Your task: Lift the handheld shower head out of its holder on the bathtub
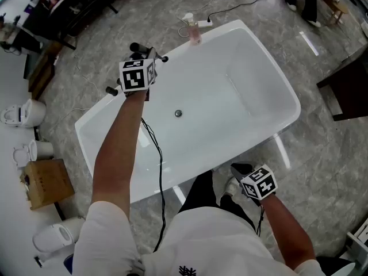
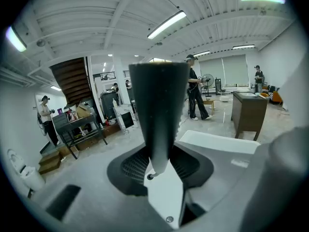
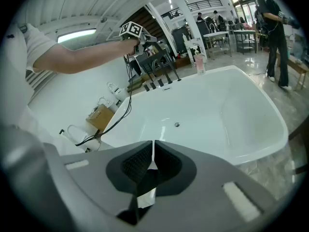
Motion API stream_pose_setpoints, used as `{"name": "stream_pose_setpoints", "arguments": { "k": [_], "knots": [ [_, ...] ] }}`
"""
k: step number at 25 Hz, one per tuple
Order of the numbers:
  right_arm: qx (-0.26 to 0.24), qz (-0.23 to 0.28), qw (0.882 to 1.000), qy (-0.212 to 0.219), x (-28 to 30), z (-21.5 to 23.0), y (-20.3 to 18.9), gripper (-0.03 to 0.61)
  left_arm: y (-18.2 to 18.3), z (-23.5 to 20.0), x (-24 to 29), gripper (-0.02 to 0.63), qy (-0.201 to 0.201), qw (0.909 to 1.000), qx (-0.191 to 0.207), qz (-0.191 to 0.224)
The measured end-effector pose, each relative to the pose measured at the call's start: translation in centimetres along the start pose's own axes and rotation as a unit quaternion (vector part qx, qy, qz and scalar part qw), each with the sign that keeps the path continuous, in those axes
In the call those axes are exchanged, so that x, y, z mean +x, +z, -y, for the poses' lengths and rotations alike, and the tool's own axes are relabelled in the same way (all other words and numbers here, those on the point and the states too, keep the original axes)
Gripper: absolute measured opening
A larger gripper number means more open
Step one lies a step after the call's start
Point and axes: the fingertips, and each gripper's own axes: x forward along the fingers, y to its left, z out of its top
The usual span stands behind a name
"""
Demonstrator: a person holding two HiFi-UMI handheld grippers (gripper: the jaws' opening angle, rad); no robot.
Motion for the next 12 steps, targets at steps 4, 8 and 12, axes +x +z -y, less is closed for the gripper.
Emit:
{"name": "stream_pose_setpoints", "arguments": {
  "k": [4, 8, 12],
  "knots": [
    [-0.003, 0.011, 1.000, -0.002, -1.2, -0.9, 0.0, 0.026, 1.2, 1.3, -3.0, 0.138, -0.014, 0.9998, 0.014, 0.004],
    [-0.011, 0.015, 1.000, 0.002, -2.0, -1.4, -0.3, 0.026, 2.3, 2.3, -6.0, 0.138, -0.023, 0.9995, 0.019, 0.014],
    [-0.011, 0.025, 1.000, 0.004, -3.4, -1.2, -0.8, 0.026, 3.1, 4.4, -8.6, 0.138, -0.033, 0.9988, 0.033, 0.016]
  ]
}}
